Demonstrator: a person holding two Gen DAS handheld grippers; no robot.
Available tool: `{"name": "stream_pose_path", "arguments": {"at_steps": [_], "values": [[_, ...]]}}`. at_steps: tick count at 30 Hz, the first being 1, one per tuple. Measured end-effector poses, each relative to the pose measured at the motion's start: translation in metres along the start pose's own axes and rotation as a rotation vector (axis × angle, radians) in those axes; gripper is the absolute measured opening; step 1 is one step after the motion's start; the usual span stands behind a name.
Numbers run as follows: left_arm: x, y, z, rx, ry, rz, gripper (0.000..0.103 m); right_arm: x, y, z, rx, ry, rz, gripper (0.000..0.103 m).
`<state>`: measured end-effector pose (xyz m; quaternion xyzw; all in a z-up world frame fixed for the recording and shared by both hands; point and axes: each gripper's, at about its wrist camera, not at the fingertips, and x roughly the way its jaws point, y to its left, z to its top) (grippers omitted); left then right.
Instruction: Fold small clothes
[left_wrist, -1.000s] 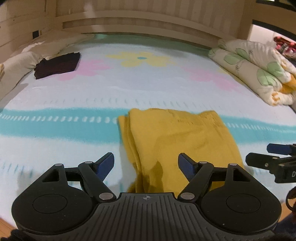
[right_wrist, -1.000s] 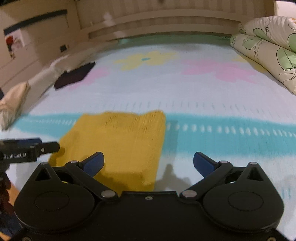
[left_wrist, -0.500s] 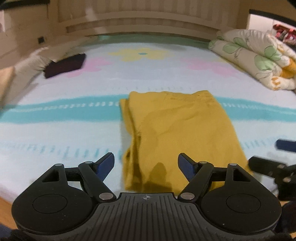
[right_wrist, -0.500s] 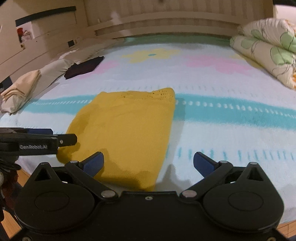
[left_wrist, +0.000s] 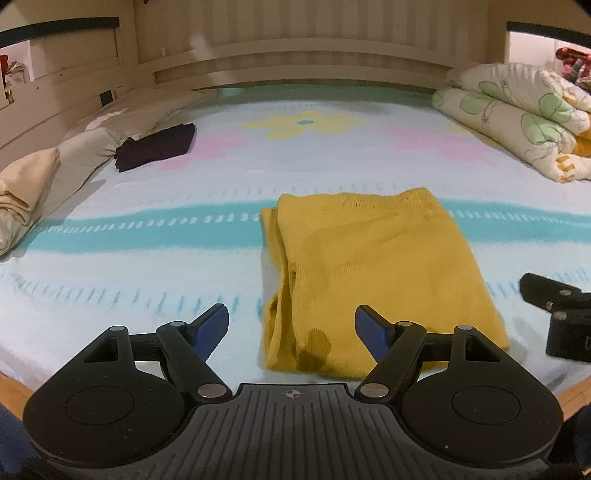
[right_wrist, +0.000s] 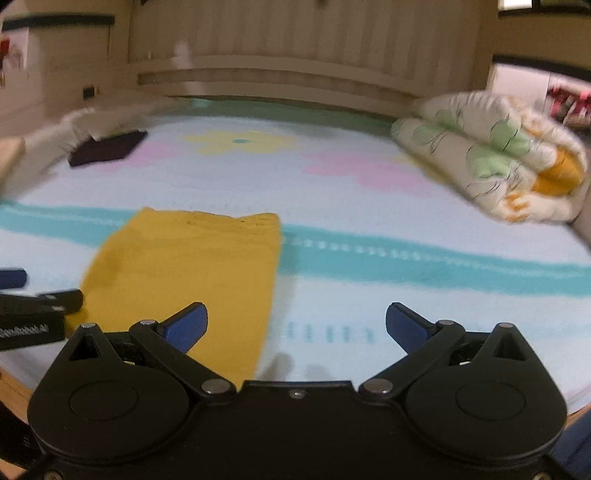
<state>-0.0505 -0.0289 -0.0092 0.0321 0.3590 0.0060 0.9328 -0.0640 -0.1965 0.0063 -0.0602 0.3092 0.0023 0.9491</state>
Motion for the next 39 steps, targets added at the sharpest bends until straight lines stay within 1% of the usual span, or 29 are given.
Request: {"name": "stream_pose_path", "arguments": {"at_steps": [3,5,8,11,13,17,20,27,39], "values": [[0.0,-0.001,-0.002,-0.006,0.012,0.012,0.074,-0.001,0.004,-0.001,-0.003,0.009,0.079,0.102],[0.0,0.001,-0.003,-0.015,0.016,0.017,0.074,0.0,0.004,-0.001,0.003,0.027,0.116,0.102],[0.002,0.003,-0.003,-0.032,0.031,0.007,0.074,0.005,0.003,-0.002,0.022,0.072,0.15,0.102],[0.005,0.003,-0.004,-0.037,0.043,0.003,0.074,0.01,-0.001,-0.004,0.073,0.132,0.192,0.101],[0.006,0.002,-0.005,-0.037,0.051,-0.007,0.074,0.013,-0.003,-0.006,0.107,0.166,0.213,0.097],[0.008,-0.002,-0.007,-0.023,0.065,-0.011,0.074,0.021,-0.007,-0.011,0.152,0.23,0.203,0.096],[0.01,-0.005,-0.008,-0.018,0.074,-0.012,0.074,0.025,-0.009,-0.012,0.163,0.251,0.182,0.096],[0.012,-0.008,-0.009,-0.004,0.087,-0.006,0.074,0.027,-0.012,-0.012,0.169,0.256,0.162,0.096],[0.015,-0.008,-0.009,0.002,0.102,-0.007,0.074,0.031,-0.013,-0.011,0.168,0.266,0.167,0.096]]}}
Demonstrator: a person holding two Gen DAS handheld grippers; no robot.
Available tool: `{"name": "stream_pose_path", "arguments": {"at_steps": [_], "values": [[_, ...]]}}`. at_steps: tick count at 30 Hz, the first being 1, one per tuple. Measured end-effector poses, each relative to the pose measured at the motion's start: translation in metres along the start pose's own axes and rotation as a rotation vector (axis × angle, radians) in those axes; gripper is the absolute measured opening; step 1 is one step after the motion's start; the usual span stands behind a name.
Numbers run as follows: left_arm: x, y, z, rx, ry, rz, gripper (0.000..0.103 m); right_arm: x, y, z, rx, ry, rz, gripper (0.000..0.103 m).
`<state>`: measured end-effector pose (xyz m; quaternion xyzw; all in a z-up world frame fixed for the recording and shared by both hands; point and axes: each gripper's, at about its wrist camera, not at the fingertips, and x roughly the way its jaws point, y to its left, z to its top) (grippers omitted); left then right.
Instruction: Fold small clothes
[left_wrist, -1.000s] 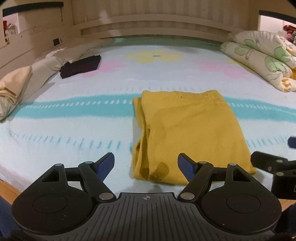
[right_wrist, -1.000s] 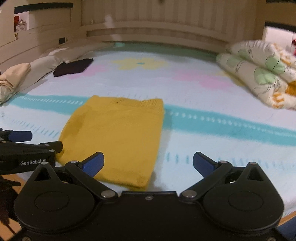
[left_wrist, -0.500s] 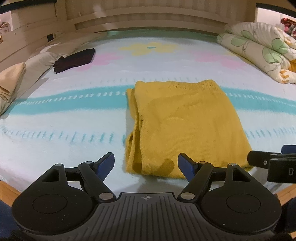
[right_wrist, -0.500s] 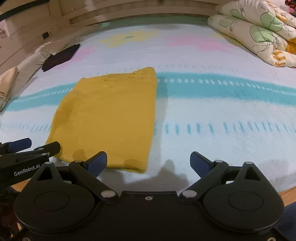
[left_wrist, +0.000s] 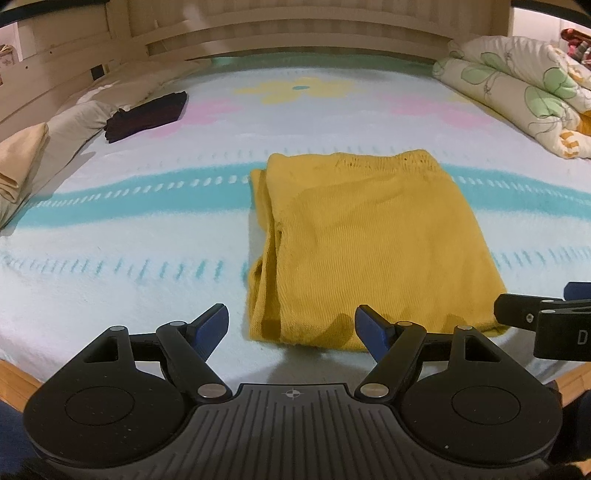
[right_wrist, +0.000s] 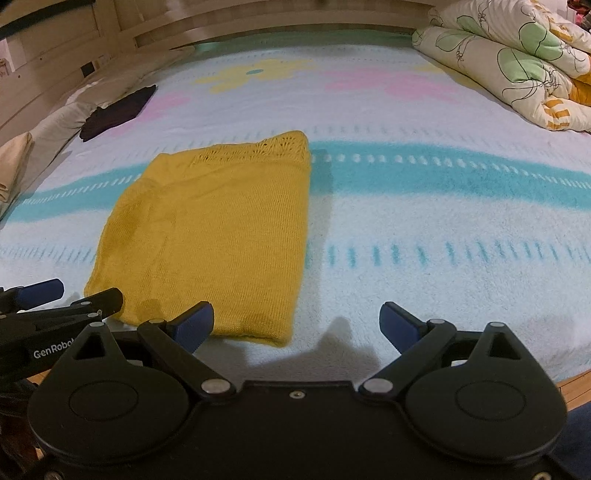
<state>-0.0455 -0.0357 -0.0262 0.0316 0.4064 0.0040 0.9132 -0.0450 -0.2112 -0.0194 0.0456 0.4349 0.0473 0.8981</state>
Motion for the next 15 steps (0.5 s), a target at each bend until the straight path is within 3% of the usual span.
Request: {"name": "stream_pose_path", "arguments": {"at_steps": [15], "values": [[0.0,-0.0015,0.0002,0.004,-0.001,0.003,0.074,0.0011,0.0001,-0.0004,0.002,0.002,0.001,0.096]]}}
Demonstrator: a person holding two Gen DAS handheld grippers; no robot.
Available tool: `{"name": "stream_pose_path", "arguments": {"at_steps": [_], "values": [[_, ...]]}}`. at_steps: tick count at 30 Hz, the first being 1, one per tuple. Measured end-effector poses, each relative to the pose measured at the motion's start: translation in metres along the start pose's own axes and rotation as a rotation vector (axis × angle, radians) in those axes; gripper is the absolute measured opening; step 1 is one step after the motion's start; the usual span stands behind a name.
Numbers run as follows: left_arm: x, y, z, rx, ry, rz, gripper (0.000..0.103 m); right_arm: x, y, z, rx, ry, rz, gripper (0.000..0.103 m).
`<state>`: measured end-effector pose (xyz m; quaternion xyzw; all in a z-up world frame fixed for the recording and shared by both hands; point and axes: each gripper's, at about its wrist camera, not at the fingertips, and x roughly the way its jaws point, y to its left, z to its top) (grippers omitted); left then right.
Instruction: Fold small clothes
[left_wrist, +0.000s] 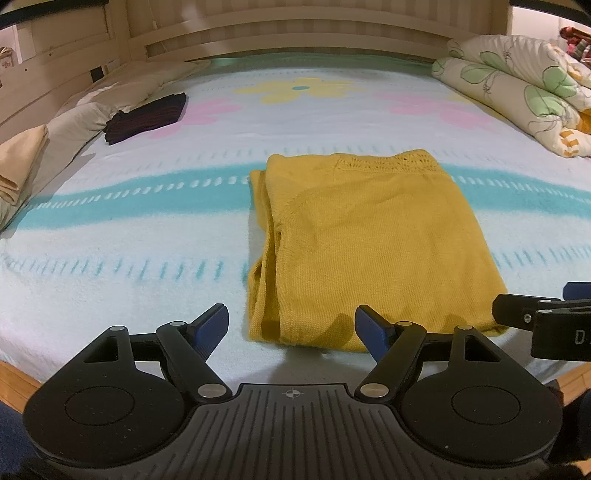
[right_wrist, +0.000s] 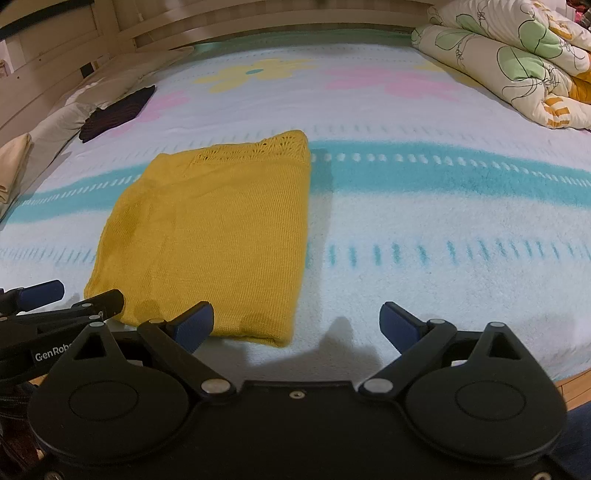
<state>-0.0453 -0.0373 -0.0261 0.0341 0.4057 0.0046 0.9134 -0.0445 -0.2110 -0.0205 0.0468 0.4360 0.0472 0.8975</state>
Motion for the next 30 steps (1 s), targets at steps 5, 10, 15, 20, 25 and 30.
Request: {"name": "stream_pose_path", "arguments": {"at_steps": [5,10,15,20,25,30], "values": [[0.0005,0.0002,0.0002,0.0,0.004,0.003,0.074,0.0001,0.0003,-0.0003,0.0,-0.001,0.0,0.096],[0.0011,0.0,0.0006,-0.001,0.007,0.0,0.074,0.0004,0.0001,-0.0004,0.001,-0.001,0.0,0.096],[0.0017,0.0001,0.0008,-0.002,0.009,-0.001,0.074,0.0008,0.0003,-0.0009,0.002,0.0,0.0,0.096],[0.0019,0.0,0.0008,-0.002,0.01,-0.002,0.074,0.0008,0.0001,-0.0005,0.002,0.001,0.001,0.097],[0.0035,-0.0001,0.0006,-0.004,0.015,-0.005,0.074,0.0009,0.0003,-0.0006,0.003,0.001,0.001,0.097],[0.0042,0.0001,0.0006,-0.003,0.016,-0.005,0.074,0.0011,0.0001,-0.0007,0.002,0.001,0.001,0.097]]}}
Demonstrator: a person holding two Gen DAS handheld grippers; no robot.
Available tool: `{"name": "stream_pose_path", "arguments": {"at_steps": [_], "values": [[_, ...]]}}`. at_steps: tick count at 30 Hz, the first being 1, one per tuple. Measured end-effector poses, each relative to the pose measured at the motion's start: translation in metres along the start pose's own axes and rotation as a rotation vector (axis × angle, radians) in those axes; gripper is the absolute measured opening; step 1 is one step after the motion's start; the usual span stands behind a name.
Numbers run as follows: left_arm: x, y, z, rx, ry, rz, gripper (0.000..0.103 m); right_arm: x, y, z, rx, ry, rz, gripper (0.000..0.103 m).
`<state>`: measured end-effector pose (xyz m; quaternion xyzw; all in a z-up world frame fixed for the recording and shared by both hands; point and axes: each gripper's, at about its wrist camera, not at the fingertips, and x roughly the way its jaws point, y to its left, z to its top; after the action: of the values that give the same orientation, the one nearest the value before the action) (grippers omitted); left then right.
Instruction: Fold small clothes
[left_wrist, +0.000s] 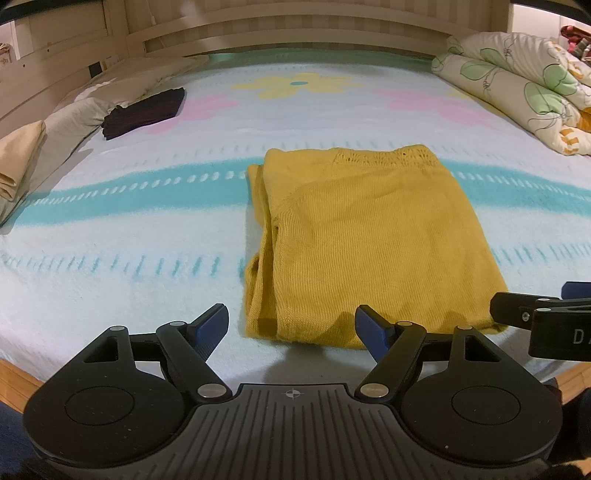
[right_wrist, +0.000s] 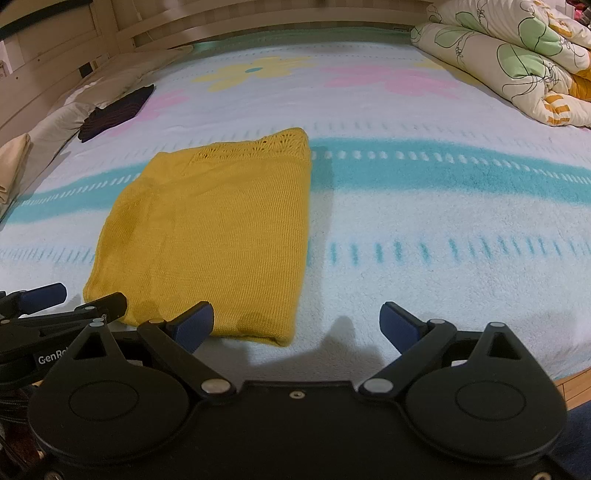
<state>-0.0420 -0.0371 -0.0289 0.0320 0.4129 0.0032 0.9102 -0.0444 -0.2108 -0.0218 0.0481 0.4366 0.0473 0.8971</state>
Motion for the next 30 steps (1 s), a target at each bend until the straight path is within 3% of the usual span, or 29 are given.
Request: {"name": "stream_pose_path", "arguments": {"at_steps": [30], "values": [[0.0014,0.0012,-0.0006,-0.002,0.0,-0.009,0.074,0.0025,0.0016,-0.0024,0.007,0.006,0.0,0.097]]}}
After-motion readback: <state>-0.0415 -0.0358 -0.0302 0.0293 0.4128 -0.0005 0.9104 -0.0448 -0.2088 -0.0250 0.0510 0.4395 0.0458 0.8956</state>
